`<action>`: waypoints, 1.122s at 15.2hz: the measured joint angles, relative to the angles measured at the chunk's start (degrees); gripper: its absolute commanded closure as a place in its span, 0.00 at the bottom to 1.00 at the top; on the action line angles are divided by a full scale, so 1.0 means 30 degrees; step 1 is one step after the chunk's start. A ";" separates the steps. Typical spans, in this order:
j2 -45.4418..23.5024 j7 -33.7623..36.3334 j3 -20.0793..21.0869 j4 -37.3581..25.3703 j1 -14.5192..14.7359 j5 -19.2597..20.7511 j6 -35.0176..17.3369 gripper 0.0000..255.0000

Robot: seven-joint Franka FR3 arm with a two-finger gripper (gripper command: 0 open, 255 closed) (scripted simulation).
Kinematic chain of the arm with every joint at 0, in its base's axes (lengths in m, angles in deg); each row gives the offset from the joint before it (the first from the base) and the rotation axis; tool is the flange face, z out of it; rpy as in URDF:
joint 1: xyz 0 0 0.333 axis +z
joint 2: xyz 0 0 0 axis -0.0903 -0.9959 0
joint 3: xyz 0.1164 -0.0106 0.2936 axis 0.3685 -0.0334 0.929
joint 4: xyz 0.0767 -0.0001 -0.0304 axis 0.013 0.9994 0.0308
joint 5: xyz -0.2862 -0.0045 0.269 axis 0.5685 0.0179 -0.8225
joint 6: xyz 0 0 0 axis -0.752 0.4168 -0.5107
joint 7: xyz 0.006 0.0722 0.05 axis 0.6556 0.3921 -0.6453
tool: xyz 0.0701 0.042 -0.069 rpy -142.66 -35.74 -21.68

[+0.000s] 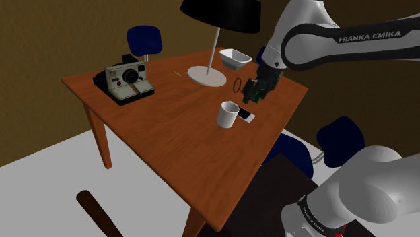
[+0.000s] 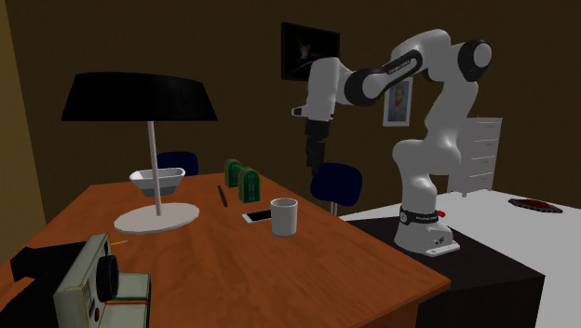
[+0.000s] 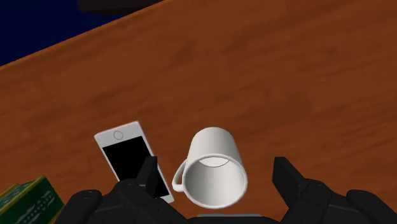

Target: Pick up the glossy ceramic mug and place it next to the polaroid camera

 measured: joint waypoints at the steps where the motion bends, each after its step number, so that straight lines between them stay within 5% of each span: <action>1: -0.0504 0.0156 0.0103 -0.0005 0.0040 0.0016 -0.0606 0.00; 9: -0.6273 0.1711 0.0955 -0.1153 0.0152 0.0715 -0.5954 0.00; 17: -0.8791 0.2472 0.1109 -0.1364 0.0057 0.1389 -0.8387 0.00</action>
